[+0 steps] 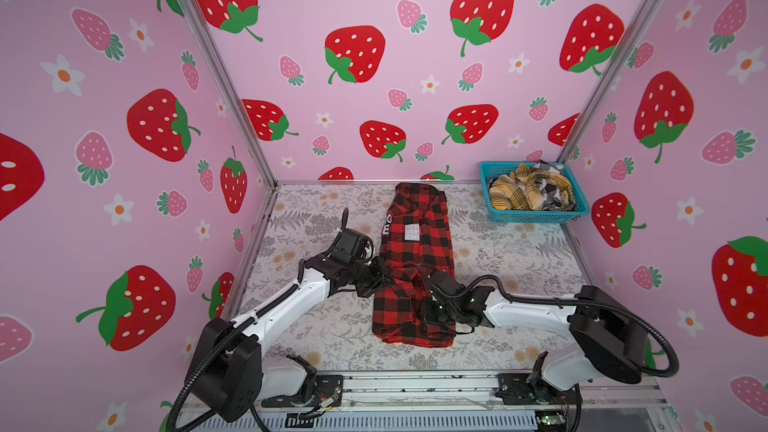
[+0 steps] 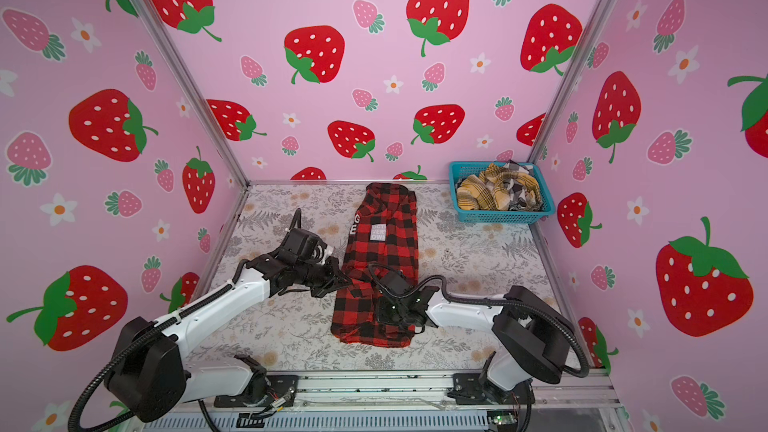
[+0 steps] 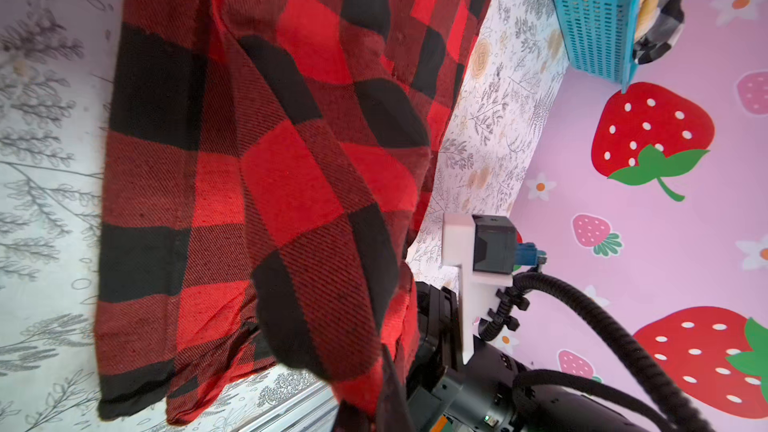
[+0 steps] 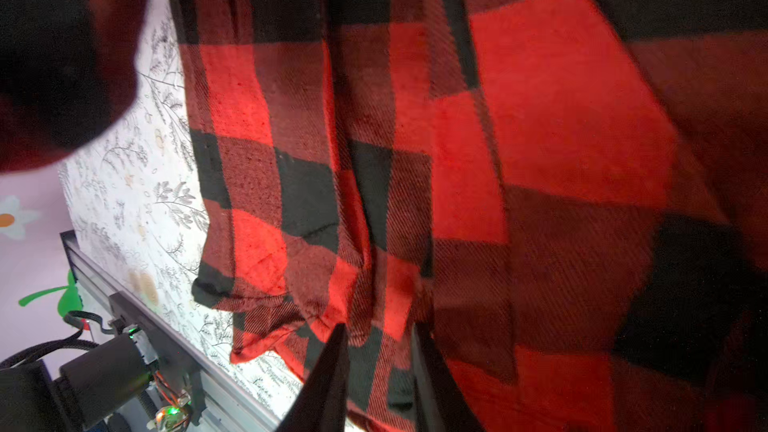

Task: Fold and stack the long sleeve shirts

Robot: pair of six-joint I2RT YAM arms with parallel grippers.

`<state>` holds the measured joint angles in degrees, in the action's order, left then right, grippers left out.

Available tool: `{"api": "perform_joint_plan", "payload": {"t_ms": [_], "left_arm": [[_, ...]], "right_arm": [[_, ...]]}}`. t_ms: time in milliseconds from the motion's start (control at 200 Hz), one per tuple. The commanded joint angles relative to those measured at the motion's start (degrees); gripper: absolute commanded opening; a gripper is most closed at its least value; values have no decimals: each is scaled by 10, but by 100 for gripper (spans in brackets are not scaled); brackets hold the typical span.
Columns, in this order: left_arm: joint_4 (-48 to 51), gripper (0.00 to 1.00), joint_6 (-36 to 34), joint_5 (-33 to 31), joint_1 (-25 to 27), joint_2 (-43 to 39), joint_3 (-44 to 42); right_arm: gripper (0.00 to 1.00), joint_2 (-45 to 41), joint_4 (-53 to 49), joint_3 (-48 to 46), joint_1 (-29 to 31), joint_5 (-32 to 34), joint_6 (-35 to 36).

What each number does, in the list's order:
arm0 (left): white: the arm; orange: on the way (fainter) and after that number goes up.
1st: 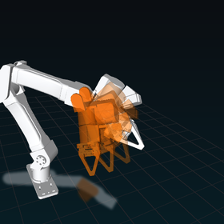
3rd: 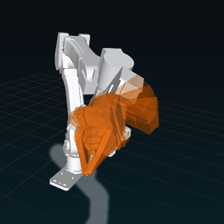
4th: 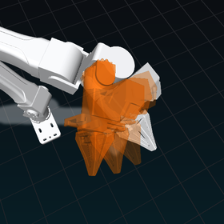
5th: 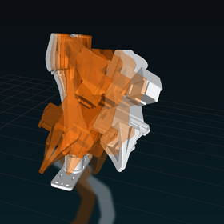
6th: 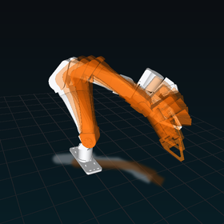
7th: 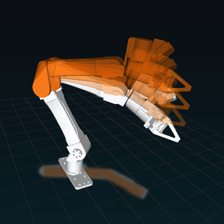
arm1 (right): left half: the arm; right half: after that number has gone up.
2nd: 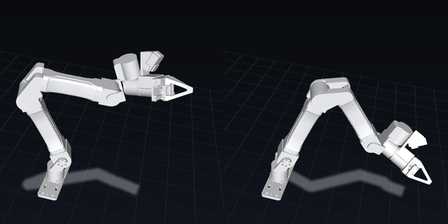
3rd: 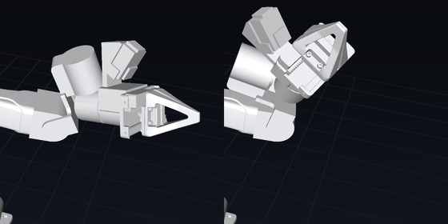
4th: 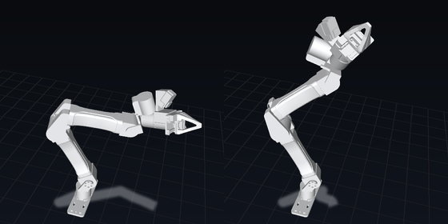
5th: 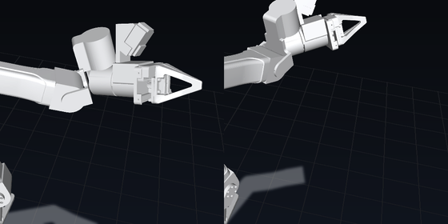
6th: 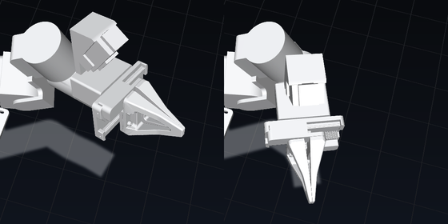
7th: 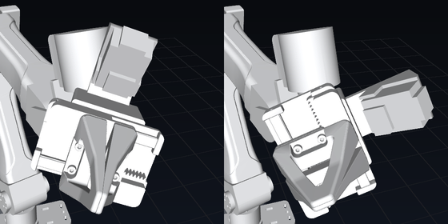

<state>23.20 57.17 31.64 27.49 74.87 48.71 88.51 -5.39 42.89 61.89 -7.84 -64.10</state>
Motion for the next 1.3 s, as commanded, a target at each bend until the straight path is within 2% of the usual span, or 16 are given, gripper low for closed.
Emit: {"api": "perform_joint_plan", "payload": {"t_ms": [0,290,365,445,535,595,875,935,1025,1070,1125,1170,1295], "left_arm": [[-18,0,27,17,-1,1,-18],[-18,0,25,10,-6,-5,-32],[-18,0,24,11,-8,-3,-34],[-16,0,22,10,-9,-3,-36],[-15,0,18,12,-10,-1,-36],[-12,0,17,12,-13,-1,-35],[16,0,-6,1,-13,-3,-31],[15,0,-7,0,-13,-3,-36],[12,0,-6,2,-13,-3,-44],[11,0,-6,1,-13,-3,-46],[11,0,-7,1,-13,-3,-48],[9,0,-6,2,-14,-3,-50],[9,0,-4,2,-14,-5,-47]], "right_arm": [[37,20,12,33,5,-7,13],[50,64,1,58,14,-18,20],[40,75,-3,63,16,-20,20],[38,82,-19,76,19,-16,25],[19,84,-45,94,23,-4,31],[11,78,-65,105,24,9,34],[4,0,-101,73,25,45,15],[8,-11,-102,49,20,50,8],[27,-22,-100,26,15,53,-1],[40,-25,-108,31,16,59,4],[48,-27,-124,44,20,67,13],[51,-27,-139,57,26,75,22],[51,-14,-200,103,48,102,55]]}}
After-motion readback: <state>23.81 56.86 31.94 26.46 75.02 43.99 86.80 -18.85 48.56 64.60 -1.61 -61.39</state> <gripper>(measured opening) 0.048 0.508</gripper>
